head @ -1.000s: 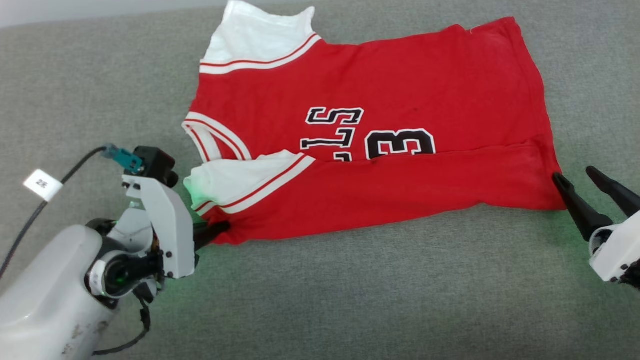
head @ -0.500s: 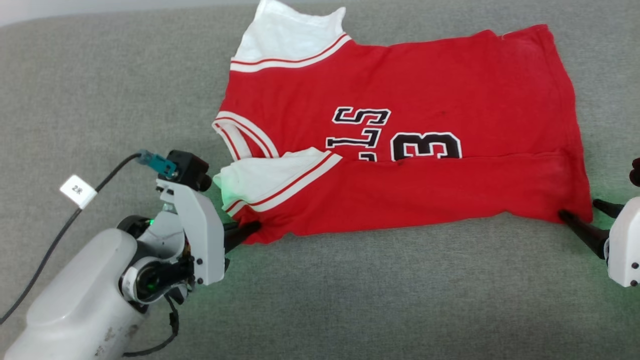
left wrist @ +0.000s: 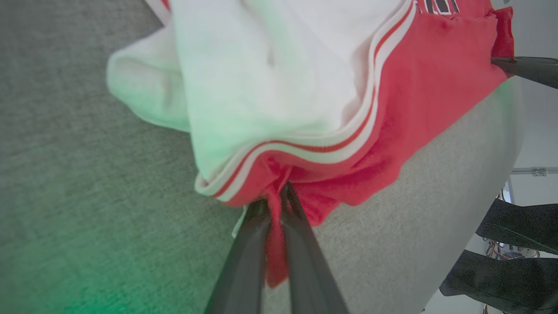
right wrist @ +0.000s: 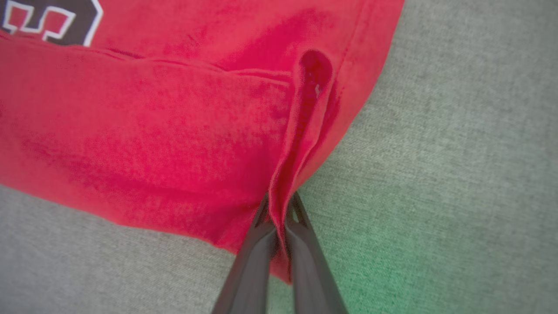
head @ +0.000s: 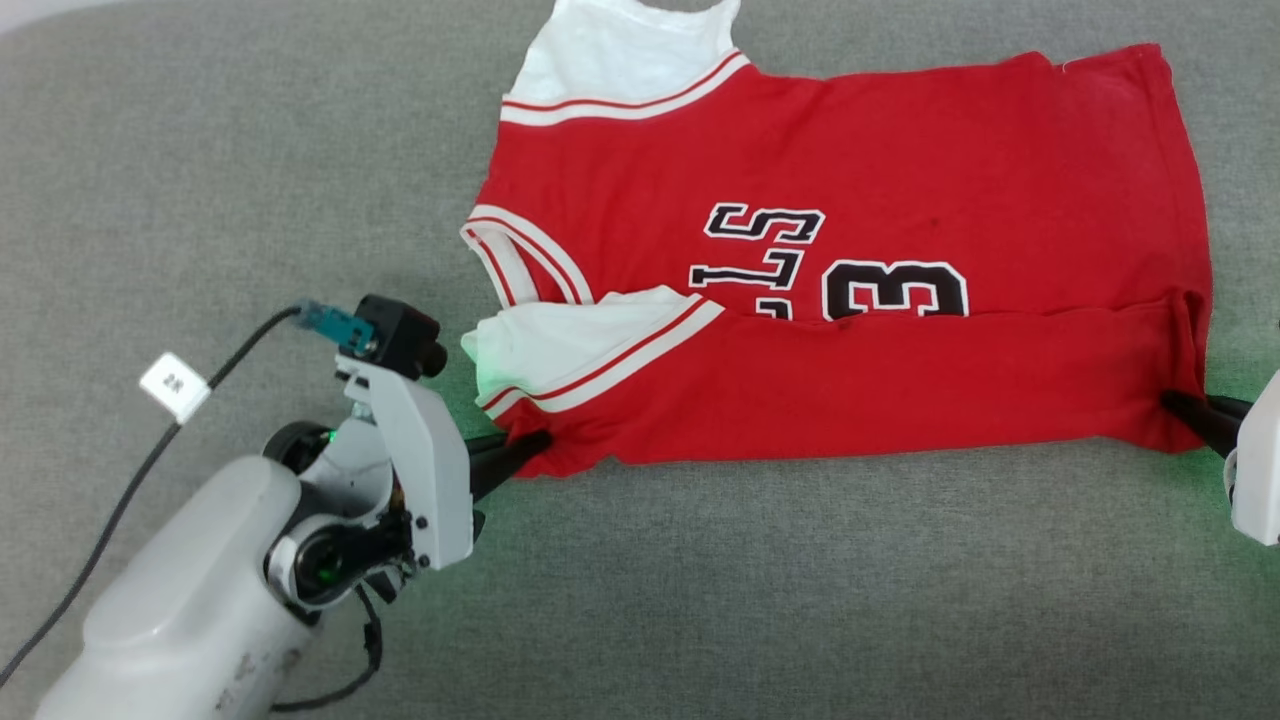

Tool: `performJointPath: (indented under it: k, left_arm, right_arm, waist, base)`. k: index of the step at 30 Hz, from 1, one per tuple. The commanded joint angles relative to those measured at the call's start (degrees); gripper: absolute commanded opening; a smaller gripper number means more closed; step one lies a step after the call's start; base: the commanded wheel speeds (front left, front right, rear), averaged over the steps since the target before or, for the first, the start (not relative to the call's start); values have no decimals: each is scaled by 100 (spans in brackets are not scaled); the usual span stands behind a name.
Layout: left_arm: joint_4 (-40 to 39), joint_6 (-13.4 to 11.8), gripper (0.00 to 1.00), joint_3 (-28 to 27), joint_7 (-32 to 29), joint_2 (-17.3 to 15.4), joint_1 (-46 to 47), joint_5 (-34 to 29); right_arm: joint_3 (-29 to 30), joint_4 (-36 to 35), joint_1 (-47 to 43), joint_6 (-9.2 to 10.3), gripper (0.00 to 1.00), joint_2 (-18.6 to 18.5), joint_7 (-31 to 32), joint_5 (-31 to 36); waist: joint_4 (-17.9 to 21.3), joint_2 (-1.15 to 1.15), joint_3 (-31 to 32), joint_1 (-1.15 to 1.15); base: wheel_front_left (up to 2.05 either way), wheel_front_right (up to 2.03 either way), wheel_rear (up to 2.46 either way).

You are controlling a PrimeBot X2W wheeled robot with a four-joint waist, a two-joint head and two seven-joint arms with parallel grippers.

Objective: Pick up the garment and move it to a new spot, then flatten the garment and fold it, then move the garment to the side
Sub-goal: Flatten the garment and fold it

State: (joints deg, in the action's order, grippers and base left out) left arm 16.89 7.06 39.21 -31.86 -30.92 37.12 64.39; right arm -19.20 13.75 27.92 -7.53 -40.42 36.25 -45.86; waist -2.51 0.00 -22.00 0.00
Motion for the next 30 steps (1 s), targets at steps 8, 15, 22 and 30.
performJointPath:
  k: [8, 15, 22, 30]
  left_arm:
    - [-476, -64, 0, -50, 569, -263, -851, -9]
    - [-1441, -466, 0, -157, 923, -623, -1616, -95]
    - [-2253, -926, 0, -222, 1183, -895, -2272, -203]
    - [-2657, -1182, 6, -323, 1546, -889, -2720, -189]
  right_arm:
    - [93, -245, -672, 9, 0, -130, -103, -169]
    - [402, -790, -1335, 9, 0, -228, -104, -238]
    - [868, -1323, -2024, 9, 0, -218, -8, -174]
    - [1294, -1762, -2491, 9, 30, 18, -11, -1]
  waist:
    - [-12, 0, 291, 0]
    - [-9, 0, 399, 0]
    - [-24, 0, 424, 0]
    - [-20, 0, 520, 0]
  base:
    - [0, 0, 0]
    - [0, 0, 0]
    - [0, 0, 0]
    - [0, 0, 0]
